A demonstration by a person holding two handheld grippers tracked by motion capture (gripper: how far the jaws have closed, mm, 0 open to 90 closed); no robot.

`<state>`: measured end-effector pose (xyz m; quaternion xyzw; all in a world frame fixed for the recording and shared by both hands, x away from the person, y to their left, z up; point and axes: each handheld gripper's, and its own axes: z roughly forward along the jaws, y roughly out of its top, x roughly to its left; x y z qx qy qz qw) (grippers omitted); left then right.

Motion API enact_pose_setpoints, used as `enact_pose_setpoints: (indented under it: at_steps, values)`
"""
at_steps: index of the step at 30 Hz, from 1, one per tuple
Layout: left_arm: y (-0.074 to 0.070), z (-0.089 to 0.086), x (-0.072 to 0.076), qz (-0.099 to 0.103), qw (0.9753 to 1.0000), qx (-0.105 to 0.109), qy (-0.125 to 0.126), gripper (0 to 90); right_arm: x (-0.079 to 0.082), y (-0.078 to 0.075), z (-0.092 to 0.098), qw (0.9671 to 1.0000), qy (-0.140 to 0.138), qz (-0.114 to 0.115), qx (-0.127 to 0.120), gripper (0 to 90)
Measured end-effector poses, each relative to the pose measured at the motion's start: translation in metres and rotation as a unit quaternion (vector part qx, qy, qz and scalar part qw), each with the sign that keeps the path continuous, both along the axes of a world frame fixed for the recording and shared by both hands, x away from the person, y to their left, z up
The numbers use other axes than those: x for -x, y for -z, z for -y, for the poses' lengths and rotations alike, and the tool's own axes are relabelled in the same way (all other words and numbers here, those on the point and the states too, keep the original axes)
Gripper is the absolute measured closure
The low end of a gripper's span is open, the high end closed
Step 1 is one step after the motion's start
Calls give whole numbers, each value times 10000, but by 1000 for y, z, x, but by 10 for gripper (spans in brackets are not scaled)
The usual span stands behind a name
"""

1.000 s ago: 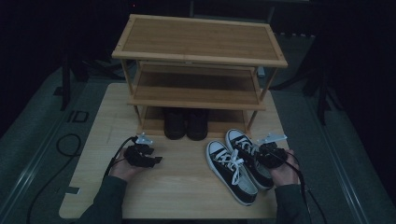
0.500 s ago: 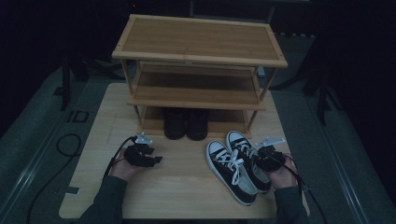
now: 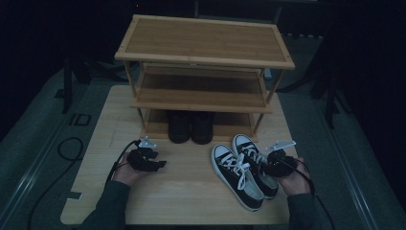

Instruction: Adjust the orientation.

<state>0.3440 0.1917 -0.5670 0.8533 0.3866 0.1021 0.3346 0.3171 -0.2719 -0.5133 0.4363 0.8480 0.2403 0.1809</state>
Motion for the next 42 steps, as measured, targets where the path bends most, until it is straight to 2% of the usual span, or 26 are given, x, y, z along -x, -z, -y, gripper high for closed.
enact_pose_setpoints:
  at_steps: [3, 6, 19, 23, 31, 42]
  values:
    - [0, 0, 0, 0, 10000, -1, 0, 447, 4, -5, 3, 10000, -16, -8, -33, 594]
    - [0, 0, 0, 0, 10000, 2, -3, 447, 9, -12, 8, 9998, -37, 29, -202, 577]
    - [0, 0, 0, -5, 10000, -2, 2, 447, 26, -36, 16, 9987, -113, 311, -375, 508]
    - [0, 0, 0, -2, 10000, -6, -1, 447, 29, -39, 14, 9985, -161, 368, -364, 468]
    - [0, 0, 0, -6, 10000, 3, 4, 447, 35, -44, 9, 9974, -279, 464, -478, 453]
    - [0, -1, 0, -5, 10000, 9, 3, 447, 43, -39, -3, 9961, -496, 401, -616, 450]
